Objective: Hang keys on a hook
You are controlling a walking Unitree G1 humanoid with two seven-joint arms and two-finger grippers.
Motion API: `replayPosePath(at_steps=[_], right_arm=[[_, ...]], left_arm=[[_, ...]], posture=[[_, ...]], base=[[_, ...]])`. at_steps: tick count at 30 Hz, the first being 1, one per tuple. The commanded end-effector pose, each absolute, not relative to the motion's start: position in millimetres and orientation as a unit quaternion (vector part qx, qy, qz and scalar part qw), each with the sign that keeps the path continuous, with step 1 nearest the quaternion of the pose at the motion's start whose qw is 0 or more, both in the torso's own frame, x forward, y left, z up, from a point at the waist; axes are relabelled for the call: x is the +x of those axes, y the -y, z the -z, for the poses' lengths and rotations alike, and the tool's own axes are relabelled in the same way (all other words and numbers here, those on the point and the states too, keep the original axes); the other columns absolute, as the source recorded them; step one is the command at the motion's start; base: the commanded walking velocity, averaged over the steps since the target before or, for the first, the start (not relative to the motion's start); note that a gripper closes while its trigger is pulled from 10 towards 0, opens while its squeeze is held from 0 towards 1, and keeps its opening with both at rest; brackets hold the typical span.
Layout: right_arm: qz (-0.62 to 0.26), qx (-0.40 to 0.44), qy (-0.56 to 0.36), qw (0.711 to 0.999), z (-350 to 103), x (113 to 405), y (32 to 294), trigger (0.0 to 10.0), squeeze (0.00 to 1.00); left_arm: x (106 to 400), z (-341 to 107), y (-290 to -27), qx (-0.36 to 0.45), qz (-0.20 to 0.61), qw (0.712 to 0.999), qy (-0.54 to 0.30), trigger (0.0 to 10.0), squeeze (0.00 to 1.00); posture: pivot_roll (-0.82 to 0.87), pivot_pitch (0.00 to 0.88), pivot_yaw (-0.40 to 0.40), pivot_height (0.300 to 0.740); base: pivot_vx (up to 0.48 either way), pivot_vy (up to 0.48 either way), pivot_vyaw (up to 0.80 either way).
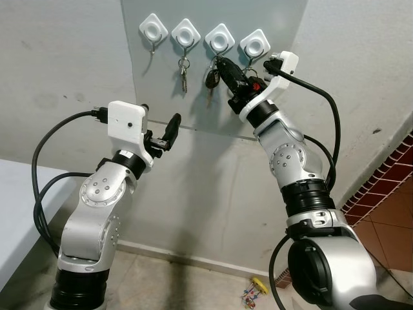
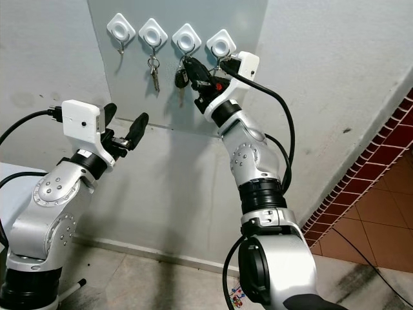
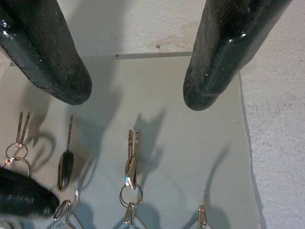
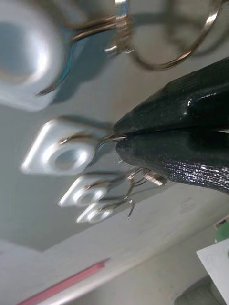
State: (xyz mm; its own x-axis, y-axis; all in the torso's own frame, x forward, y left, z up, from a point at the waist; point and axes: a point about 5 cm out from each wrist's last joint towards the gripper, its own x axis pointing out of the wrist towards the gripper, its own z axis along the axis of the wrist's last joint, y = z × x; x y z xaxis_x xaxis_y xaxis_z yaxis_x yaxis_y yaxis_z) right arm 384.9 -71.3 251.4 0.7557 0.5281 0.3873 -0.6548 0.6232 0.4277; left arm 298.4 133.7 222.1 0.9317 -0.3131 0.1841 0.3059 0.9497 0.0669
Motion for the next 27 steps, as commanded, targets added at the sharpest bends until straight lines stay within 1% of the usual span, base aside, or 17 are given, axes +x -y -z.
replayPosePath(at_steps=[1, 2, 3, 7, 8, 12, 13, 16, 19, 21, 24, 27], right_arm=[[-0.327, 0.286, 0.118, 0.893, -252, 383, 74, 10.0, 0.0], [-0.328, 0.286, 0.118, 0.893, -250, 382, 73, 10.0, 0.0], [-0.328, 0.289, 0.115, 0.892, -248, 381, 73, 10.0, 0.08], [-0.328, 0.29, 0.114, 0.892, -248, 381, 73, 10.0, 0.08], [-0.327, 0.298, 0.11, 0.89, -245, 379, 74, 10.0, 1.0], [-0.326, 0.302, 0.108, 0.889, -244, 378, 74, 10.0, 1.0], [-0.32, 0.29, 0.124, 0.893, -243, 376, 78, 10.0, 1.0], [-0.293, 0.242, 0.154, 0.912, -233, 370, 88, 10.0, 1.0], [-0.282, 0.235, 0.163, 0.916, -227, 367, 93, 10.0, 1.0], [-0.277, 0.222, 0.156, 0.922, -220, 366, 94, 10.0, 1.0], [-0.271, 0.195, 0.139, 0.932, -200, 361, 94, 10.0, 1.0], [-0.25, 0.159, 0.101, 0.95, -167, 356, 100, 10.0, 1.0]], left_arm=[[296, -225, -134, 0.017, 0.156, 0.982, 0.1, 10.0, 0.0], [296, -225, -134, 0.016, 0.156, 0.983, 0.099, 10.0, 0.0], [297, -225, -134, 0.016, 0.156, 0.983, 0.099, 10.0, 0.0], [297, -225, -134, 0.015, 0.155, 0.983, 0.099, 10.0, 0.0], [296, -225, -134, 0.014, 0.155, 0.983, 0.099, 10.0, 0.0], [296, -225, -134, 0.014, 0.154, 0.983, 0.098, 10.0, 0.0], [296, -223, -136, 0.01, 0.147, 0.984, 0.098, 10.0, 0.0], [297, -214, -144, 0.006, 0.112, 0.989, 0.096, 10.0, 0.0], [297, -207, -147, 0.017, 0.088, 0.992, 0.09, 10.0, 0.0], [298, -201, -147, 0.008, 0.085, 0.993, 0.081, 10.0, 0.0], [298, -184, -150, 0.022, 0.066, 0.996, 0.063, 10.0, 0.0], [298, -150, -158, 0.023, 0.036, 0.999, 0.017, 10.0, 0.0]], posture=[[-0.03, 0.018, -0.048, 0.74], [-0.03, 0.017, -0.047, 0.74], [-0.03, 0.017, -0.047, 0.74], [-0.03, 0.017, -0.047, 0.74], [-0.03, 0.012, -0.046, 0.74], [-0.03, 0.012, -0.046, 0.74], [-0.03, 0.0, -0.045, 0.74], [-0.03, 0.0, -0.044, 0.74], [-0.03, 0.0, -0.043, 0.74], [-0.03, 0.0, -0.044, 0.74], [-0.03, 0.0, -0.042, 0.74], [-0.03, 0.0, -0.043, 0.74]], base=[[0.0, 0.0, 0.0], [0.0, 0.0, 0.0], [0.0, 0.0, 0.0], [0.0, 0.0, 0.0], [0.0, 0.0, 0.0], [0.0, 0.0, 0.0], [0.0, 0.0, 0.0], [0.0, 0.0, 0.0], [0.0, 0.0, 0.0], [0.0, 0.0, 0.0], [0.0, 0.0, 0.0], [0.0, 0.0, 0.0]])
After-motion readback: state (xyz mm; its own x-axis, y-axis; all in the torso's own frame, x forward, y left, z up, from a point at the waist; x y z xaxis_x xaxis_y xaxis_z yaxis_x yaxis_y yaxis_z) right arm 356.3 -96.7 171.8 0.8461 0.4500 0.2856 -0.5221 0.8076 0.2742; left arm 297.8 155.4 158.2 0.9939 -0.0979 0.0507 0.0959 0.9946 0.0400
